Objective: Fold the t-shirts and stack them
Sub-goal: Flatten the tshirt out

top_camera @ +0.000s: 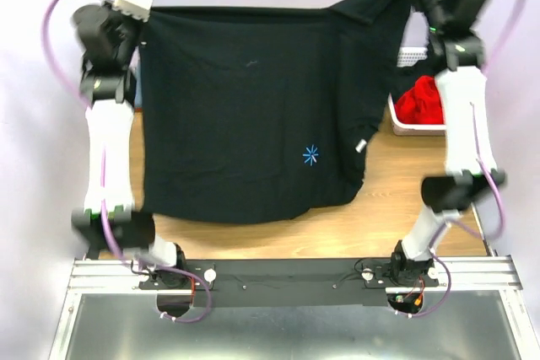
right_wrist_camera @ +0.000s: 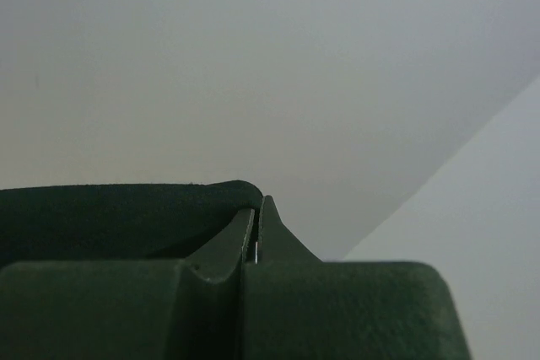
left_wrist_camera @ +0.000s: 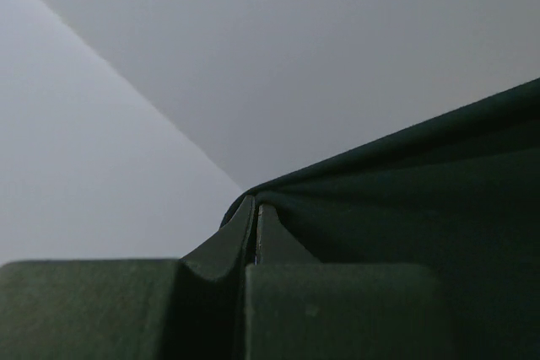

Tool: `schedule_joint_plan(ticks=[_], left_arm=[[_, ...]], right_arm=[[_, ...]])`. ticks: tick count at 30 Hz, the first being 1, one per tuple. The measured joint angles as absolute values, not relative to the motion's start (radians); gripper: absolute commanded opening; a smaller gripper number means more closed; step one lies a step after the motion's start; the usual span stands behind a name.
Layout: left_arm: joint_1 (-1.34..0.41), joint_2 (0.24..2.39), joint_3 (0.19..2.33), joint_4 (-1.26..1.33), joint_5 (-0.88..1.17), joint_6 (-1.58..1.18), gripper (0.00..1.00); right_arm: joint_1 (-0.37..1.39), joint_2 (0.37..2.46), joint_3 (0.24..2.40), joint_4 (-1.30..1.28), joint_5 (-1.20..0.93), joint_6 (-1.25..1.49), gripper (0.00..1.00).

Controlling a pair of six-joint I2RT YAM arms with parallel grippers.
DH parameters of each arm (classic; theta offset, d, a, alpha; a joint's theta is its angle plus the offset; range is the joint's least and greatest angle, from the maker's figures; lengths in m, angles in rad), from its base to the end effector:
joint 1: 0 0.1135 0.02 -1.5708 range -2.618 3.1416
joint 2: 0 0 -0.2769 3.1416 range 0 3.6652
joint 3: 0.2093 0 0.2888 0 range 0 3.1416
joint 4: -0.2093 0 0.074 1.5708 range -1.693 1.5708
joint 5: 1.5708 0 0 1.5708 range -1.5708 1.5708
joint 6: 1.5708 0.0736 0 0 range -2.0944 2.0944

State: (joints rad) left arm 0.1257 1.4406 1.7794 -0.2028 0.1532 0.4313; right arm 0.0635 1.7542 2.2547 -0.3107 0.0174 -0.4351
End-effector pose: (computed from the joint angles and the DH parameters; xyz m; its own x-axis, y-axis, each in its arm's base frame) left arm 0.3744 0.0360 0.5584 0.1331 0.4333 -0.8914 -0.0325 0.9008 0.4330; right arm 0.4337 0.0263 0.6018 0.1903 -0.4102 -0.8919 0.0373 0.9109 -0.4110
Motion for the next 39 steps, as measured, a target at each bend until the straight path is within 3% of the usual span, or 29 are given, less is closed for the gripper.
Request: schedule_joint_plan(ticks=[5,7,9,11,22,31,35,39], left_arm=[[0.111,1.718,2.003,-0.268,0.152,0.362,0.00],[0.107,1.861,2.215,-0.291,0.132,0.308,0.00],[0.104,1.957,2.398,-0.272,0.101,0.264,0.00],[0.102,1.971,2.437,-0.224,0.077,0.238,0.00],[0.102,1.708,2.052,0.320,0.042,0.190,0.00],[0.104,1.672,1.497,0.364,0.118,0.282,0.00],[0.104,1.671,1.323,0.309,0.141,0.343,0.00],[0.105,1.670,1.317,0.215,0.170,0.409,0.00]], right_arm=[[0.064,2.011,2.449,-0.341,0.048,-0.417,0.01],[0.064,2.105,2.561,-0.323,0.076,-0.412,0.01],[0.064,2.134,2.587,-0.258,0.104,-0.411,0.01],[0.064,2.131,2.584,-0.191,0.118,-0.411,0.01],[0.052,1.995,2.458,0.302,0.137,-0.427,0.01],[0.037,1.769,1.719,0.316,0.040,-0.436,0.01],[0.037,1.733,1.506,0.235,0.004,-0.452,0.01],[0.037,1.673,1.429,0.168,-0.027,-0.466,0.01]])
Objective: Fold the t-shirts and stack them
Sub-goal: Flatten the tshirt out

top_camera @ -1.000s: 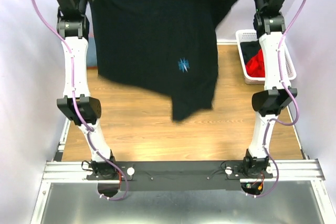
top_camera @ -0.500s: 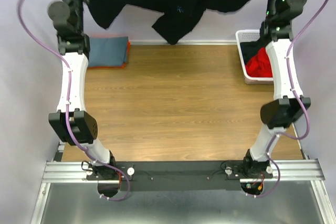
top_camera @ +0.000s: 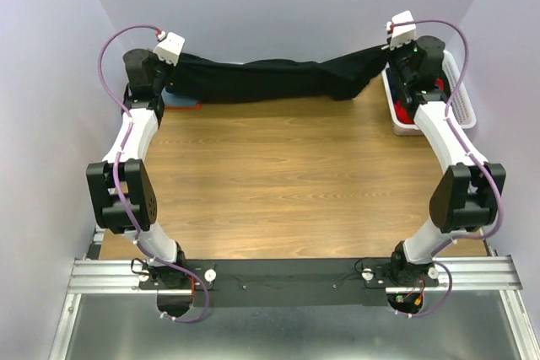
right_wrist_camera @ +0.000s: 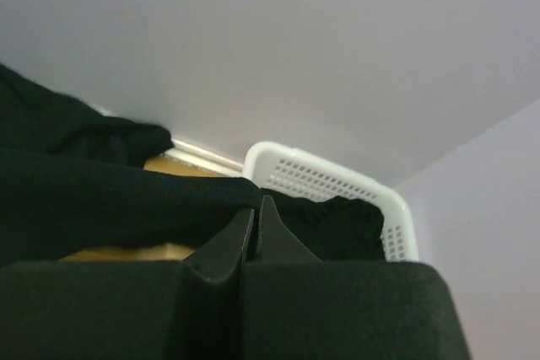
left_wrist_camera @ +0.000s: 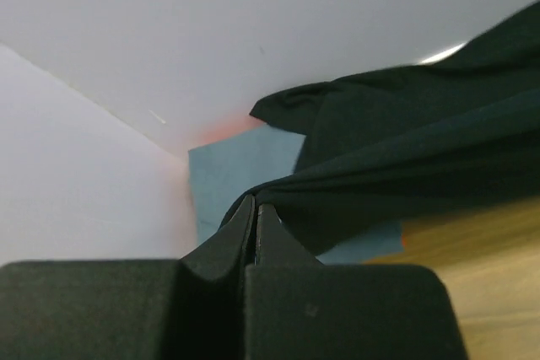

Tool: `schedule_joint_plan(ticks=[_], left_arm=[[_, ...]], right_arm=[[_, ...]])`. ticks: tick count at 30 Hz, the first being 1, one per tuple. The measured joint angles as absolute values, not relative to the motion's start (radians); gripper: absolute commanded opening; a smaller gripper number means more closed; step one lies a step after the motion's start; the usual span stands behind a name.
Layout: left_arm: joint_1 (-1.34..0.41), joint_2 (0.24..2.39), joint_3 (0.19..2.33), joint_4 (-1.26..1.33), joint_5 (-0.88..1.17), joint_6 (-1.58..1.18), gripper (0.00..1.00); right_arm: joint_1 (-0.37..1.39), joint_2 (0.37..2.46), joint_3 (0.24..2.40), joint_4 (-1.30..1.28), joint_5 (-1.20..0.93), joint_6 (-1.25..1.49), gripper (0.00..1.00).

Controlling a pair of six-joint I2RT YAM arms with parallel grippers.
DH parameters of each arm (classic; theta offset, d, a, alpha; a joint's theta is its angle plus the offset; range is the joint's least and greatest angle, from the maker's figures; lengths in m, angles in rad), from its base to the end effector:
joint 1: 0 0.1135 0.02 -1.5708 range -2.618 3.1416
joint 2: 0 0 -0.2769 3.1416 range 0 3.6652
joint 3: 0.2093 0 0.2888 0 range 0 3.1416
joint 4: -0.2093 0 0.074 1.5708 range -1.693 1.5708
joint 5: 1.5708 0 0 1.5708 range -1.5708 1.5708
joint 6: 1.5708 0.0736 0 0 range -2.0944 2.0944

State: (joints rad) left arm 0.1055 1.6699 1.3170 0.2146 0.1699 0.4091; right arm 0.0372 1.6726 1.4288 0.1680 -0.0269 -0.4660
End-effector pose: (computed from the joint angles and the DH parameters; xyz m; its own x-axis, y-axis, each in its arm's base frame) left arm 0.4770 0.0380 0.3275 -0.1008 0.3836 -0.9180 0.1121 0.9212 0.3726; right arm 0.4835 0.0200 0.3678 -0.0389 -0.4509 -0.8917 -0.0911 0.8903 -0.4462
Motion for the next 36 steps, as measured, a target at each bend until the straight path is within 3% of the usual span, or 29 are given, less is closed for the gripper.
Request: schedule_joint_plan(ticks=[7,12,19,23,24,25,27,28,35,36], left_arm=[[0.137,1.660,1.478,-0.016,0.266,0.548,0.00],[0.186,1.535,1.489,-0.250,0.388,0.715,0.00],[0.208,1.182,1.221,-0.502,0.445,1.039,0.00],[0.210,1.088,1.058,-0.661,0.453,1.211,0.01],[0.210,1.076,1.016,-0.706,0.452,1.251,0.03],[0.210,1.066,0.981,-0.750,0.452,1.283,0.08],[0.210,1.033,0.893,-0.834,0.442,1.372,0.65],[0.210,1.005,0.857,-0.875,0.433,1.400,0.96],[0.214,0.870,0.813,-1.051,0.401,1.523,0.98],[0.214,0.878,0.831,-1.061,0.403,1.524,0.96]], right_arm=[[0.037,1.566,1.458,0.084,-0.043,-0.493,0.01],[0.033,1.436,1.457,-0.070,-0.076,-0.569,0.01],[0.024,1.093,1.282,-0.330,-0.177,-0.708,0.01],[0.022,0.949,1.201,-0.584,-0.273,-0.836,0.01],[0.022,0.926,1.180,-0.669,-0.295,-0.870,0.10],[0.022,0.905,1.167,-0.736,-0.311,-0.905,0.21],[0.020,0.876,1.141,-0.873,-0.343,-0.957,0.64],[0.019,0.859,1.126,-0.945,-0.358,-1.006,1.00],[0.017,0.728,1.077,-1.258,-0.358,-1.228,0.99],[0.018,0.731,1.085,-1.278,-0.359,-1.230,0.94]])
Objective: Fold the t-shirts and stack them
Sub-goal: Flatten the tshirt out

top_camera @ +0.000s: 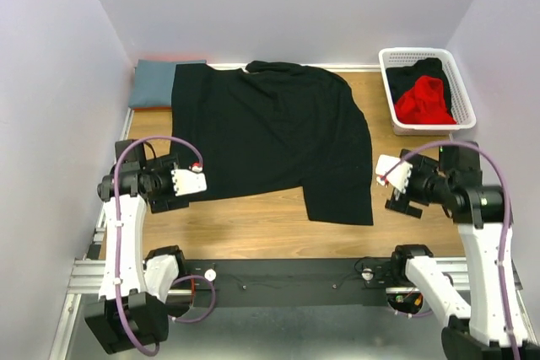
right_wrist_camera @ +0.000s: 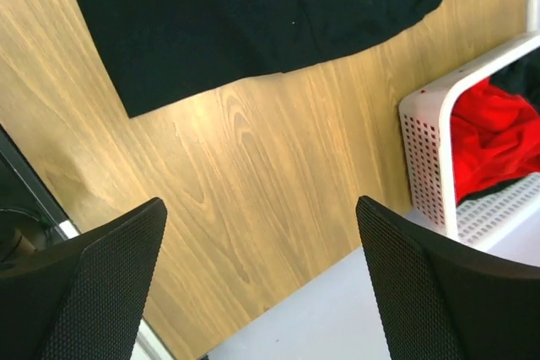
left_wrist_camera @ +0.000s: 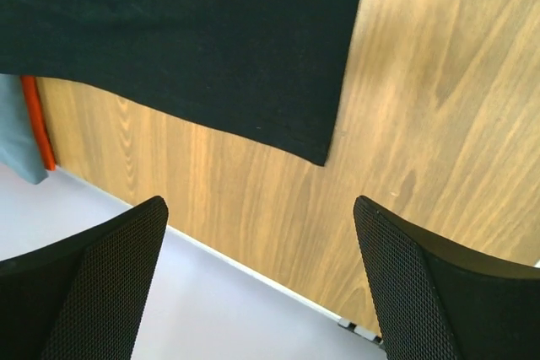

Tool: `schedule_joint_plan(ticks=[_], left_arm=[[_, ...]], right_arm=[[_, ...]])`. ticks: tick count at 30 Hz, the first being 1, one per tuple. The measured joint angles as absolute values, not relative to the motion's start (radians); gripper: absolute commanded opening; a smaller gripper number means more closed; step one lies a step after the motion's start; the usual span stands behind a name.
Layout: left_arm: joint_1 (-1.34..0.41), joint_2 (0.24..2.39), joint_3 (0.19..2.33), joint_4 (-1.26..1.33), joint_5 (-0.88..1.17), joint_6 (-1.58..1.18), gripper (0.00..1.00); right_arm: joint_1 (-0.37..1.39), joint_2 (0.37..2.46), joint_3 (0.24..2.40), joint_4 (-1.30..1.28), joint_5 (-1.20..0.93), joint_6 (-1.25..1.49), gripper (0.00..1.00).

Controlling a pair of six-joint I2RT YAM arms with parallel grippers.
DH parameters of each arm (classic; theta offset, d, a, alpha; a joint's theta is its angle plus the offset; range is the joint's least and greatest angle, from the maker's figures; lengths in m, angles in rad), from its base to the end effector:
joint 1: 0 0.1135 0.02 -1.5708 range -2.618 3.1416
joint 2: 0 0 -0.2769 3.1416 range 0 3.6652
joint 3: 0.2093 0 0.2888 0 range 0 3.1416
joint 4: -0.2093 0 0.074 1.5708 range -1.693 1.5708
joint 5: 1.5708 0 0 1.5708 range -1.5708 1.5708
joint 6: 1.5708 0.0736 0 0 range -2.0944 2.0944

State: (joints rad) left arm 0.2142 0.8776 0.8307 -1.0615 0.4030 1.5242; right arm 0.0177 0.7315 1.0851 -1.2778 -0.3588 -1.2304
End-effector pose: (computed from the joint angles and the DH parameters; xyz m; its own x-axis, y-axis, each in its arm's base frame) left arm 0.1930 0.0125 0.2464 -0.0653 0.9262 -0.3714 0.8724 0.2336 0.4293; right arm 0.1438 0.0284 0.3385 -0.0514 -0.8836 -0.4653 -0.8284 0.2980 -0.4743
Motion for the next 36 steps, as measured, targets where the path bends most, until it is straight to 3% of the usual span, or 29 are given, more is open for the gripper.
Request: schedule_joint_plan(ticks=[3,4,6,10,17,20,26,32,36], left_arm=[[0.215,0.937,0.873,-1.057,0.421,1.500,0.81],[0.215,0.962,0.886,-1.049,0.429,1.486,0.77],[0.215,1.058,0.945,-1.032,0.459,1.429,0.68],[0.216,1.299,1.065,-0.958,0.479,1.282,0.56],[0.209,1.627,1.205,-0.797,0.469,1.021,0.45],[0.205,1.718,1.230,-0.743,0.456,0.950,0.35],[0.194,1.757,1.198,-0.636,0.378,0.863,0.29],[0.194,1.784,1.118,-0.567,0.299,0.842,0.16],[0.192,1.771,1.093,-0.534,0.266,0.841,0.13]], right_arm=[[0.018,0.842,1.145,-1.283,-0.361,-1.172,0.85],[0.017,0.914,1.176,-1.269,-0.363,-1.138,0.74],[0.018,1.052,1.234,-1.242,-0.369,-1.061,0.62],[0.018,1.412,1.395,-1.148,-0.383,-0.890,0.52],[0.056,1.705,1.493,-0.982,-0.349,-0.676,0.42],[0.080,1.779,1.499,-0.927,-0.324,-0.622,0.38],[0.105,1.913,1.483,-0.823,-0.259,-0.560,0.32],[0.105,1.945,1.398,-0.747,-0.183,-0.550,0.28],[0.105,1.930,1.316,-0.713,-0.154,-0.551,0.27]])
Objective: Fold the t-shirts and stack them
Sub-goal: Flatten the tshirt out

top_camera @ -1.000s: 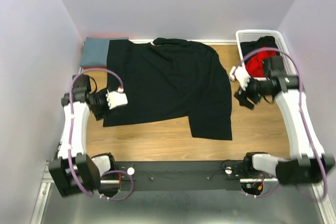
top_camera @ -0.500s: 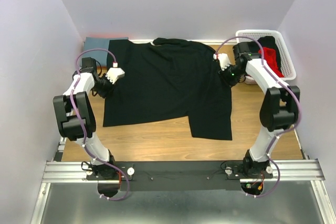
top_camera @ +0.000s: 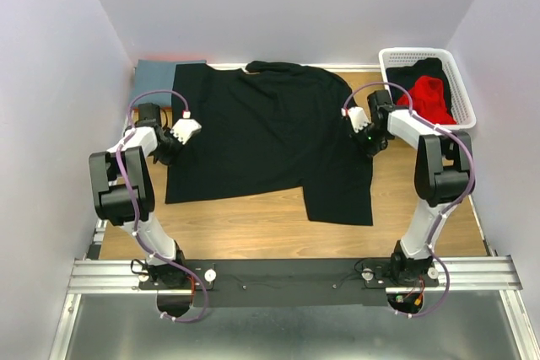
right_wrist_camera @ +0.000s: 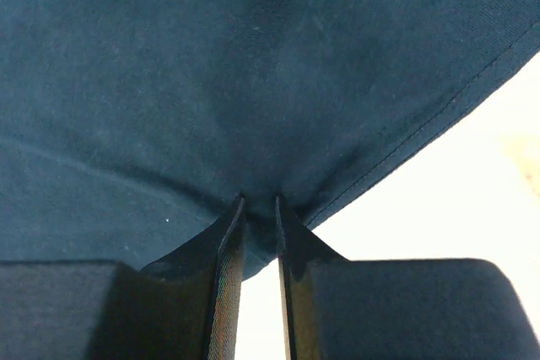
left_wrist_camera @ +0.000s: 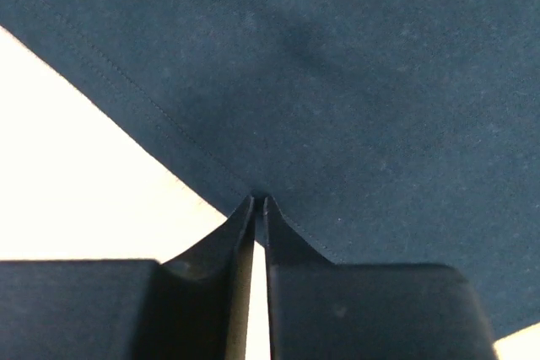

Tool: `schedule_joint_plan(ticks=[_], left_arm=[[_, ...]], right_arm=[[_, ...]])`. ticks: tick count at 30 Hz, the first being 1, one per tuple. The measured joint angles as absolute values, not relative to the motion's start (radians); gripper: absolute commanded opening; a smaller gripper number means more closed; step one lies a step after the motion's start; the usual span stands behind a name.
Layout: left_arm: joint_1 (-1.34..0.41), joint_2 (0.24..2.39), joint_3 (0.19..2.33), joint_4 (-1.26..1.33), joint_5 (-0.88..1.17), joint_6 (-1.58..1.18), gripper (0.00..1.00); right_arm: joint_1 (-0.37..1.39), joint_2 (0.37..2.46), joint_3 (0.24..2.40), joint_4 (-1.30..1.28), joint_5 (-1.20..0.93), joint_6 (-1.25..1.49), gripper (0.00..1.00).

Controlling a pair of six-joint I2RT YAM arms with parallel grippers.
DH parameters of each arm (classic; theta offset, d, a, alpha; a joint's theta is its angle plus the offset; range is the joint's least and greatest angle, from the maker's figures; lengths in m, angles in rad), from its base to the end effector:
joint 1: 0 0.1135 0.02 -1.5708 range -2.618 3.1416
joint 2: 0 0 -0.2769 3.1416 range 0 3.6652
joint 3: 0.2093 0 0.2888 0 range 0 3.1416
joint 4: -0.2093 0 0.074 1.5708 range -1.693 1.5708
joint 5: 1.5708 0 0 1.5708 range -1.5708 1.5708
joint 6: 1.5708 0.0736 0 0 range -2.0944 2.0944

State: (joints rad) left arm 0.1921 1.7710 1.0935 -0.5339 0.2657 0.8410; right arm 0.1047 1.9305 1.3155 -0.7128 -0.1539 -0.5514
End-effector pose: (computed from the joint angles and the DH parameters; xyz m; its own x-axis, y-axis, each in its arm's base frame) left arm 0.3804 0.0543 0.1188 -0.6824 0.5999 -0.4177 0.6225 0.7764 0.0982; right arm 0.4147 0.0549 0.1163 -0.7489 -0.5992 -0.2829 -0.6249 0.7807 0.0007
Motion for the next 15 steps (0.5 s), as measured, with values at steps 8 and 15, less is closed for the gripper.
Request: schedule_joint_plan(ticks=[8,15], left_arm=[[0.179,1.650,0.929,-0.444,0.181,0.880,0.09],[0.181,1.527,0.832,-0.562,0.125,0.940,0.10]], right_arm=[[0.115,1.697,1.011,-0.666,-0.108,-0.593,0.25],[0.131,1.504,0.931,-0.906,-0.110,-0.636,0.31]])
